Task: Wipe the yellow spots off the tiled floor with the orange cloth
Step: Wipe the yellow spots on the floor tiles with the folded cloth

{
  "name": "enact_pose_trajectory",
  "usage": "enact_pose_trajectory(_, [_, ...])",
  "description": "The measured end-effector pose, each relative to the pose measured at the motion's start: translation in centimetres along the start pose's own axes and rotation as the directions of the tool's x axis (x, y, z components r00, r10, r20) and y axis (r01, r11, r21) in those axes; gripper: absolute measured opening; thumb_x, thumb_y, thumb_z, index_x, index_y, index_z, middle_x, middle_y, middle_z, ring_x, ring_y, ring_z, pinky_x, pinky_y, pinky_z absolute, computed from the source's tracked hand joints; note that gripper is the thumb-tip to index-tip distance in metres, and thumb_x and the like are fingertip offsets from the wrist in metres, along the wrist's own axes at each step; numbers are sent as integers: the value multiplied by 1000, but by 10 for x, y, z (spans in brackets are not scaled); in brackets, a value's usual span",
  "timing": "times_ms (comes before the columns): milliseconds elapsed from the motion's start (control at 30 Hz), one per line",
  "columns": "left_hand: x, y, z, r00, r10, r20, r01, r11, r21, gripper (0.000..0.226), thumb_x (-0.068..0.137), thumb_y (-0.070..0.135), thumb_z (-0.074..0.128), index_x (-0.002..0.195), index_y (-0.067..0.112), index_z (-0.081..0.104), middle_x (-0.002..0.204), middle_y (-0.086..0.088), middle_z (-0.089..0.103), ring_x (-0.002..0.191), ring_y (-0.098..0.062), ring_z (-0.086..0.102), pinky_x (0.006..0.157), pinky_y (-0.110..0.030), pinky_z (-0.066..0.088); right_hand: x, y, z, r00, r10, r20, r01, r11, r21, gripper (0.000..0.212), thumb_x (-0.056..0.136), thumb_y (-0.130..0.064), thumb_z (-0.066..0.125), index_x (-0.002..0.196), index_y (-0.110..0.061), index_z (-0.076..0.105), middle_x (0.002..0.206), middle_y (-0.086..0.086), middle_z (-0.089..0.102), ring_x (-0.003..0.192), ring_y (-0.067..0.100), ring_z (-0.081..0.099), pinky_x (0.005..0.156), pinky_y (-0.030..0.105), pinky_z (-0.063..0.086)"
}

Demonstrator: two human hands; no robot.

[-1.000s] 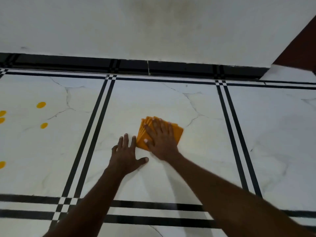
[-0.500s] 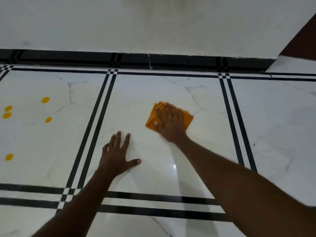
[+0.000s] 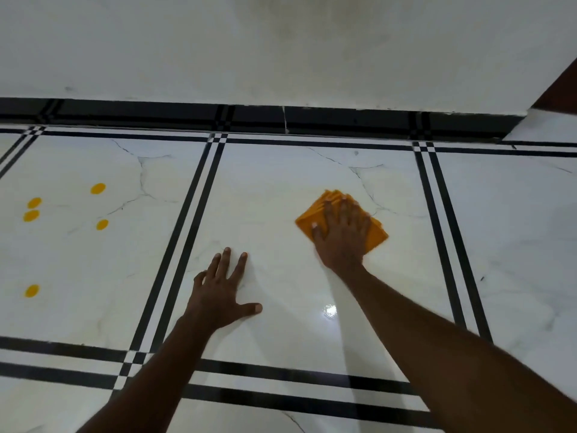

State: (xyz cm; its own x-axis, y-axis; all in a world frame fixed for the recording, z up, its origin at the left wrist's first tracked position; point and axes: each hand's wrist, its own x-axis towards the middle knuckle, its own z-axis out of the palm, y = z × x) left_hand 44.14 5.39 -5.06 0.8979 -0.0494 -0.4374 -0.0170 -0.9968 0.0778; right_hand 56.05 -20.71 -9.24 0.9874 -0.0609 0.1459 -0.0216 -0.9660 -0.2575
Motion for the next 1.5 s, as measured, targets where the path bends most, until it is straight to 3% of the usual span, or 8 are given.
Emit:
enact_pose_trajectory(133, [0,5,2,1000,-9,2,9,1000,1,121,70,89,44,153,32,-24,162,-8,-27,152,-28,-16,120,-51,11,-77,-33,-15,919,382,-96,-382,924,21,70,96,-51,44,158,-20,33,167,21,21,154,45,15,122,65,9])
enact_pose_trajectory(333, [-3,-8,-8,1000,-21,-5,21,1000,0,110,80,76,53,156,32,-14,165,-6,-18,153,-29,-8,120,-51,11,-37,-54,8,944,-303,130,306,952,0,66,96,-57,40,155,-27,40,167,14,27,154,41,22,123,62,11])
enact_pose_trajectory(500, [-39,-49,8,971,-198,-134,190,979,-70,111,70,86,17,158,25,-7,166,-11,-7,153,-29,-1,119,-50,18,-67,-57,3,993,117,-28,-116,992,43,69,94,-53,41,154,-21,42,164,22,29,151,46,22,121,65,12])
enact_pose_trajectory(700, [-81,-87,23,938,-328,-114,312,940,-142,112,70,85,14,159,20,-4,166,-11,-6,154,-29,-2,120,-48,16,-78,-152,27,795,-583,168,574,812,107,67,92,-58,42,153,-30,44,164,14,32,151,41,28,121,65,15])
enact_pose_trajectory(933, [-117,-119,42,919,-374,-126,353,921,-165,106,77,81,24,159,20,-5,166,-10,-10,154,-28,-5,121,-46,10,-81,-170,32,972,-193,132,188,981,46,71,93,-56,35,156,-23,38,165,21,27,152,47,21,122,64,8])
enact_pose_trajectory(1100, [-150,-140,60,877,-466,-118,421,863,-279,109,74,84,25,159,22,-5,166,-10,-11,153,-27,-7,121,-46,10,-115,-233,36,673,-682,285,691,718,86,74,95,-65,29,161,-32,23,171,11,13,157,38,9,124,61,3])
enact_pose_trajectory(1333, [-176,-164,76,863,-479,-164,429,864,-263,102,79,82,8,158,20,-4,165,-10,-13,153,-25,-11,121,-46,6,-154,-205,23,829,-509,231,514,857,42,74,98,-64,28,163,-31,15,171,12,10,157,39,9,125,60,3])
enact_pose_trajectory(1500, [-183,-168,59,882,-465,-77,436,867,-243,97,87,76,29,158,21,-6,165,-10,-15,153,-26,-9,122,-44,9,-174,-224,31,614,-733,294,734,667,129,74,96,-64,31,162,-32,20,171,10,8,157,37,8,124,62,9])
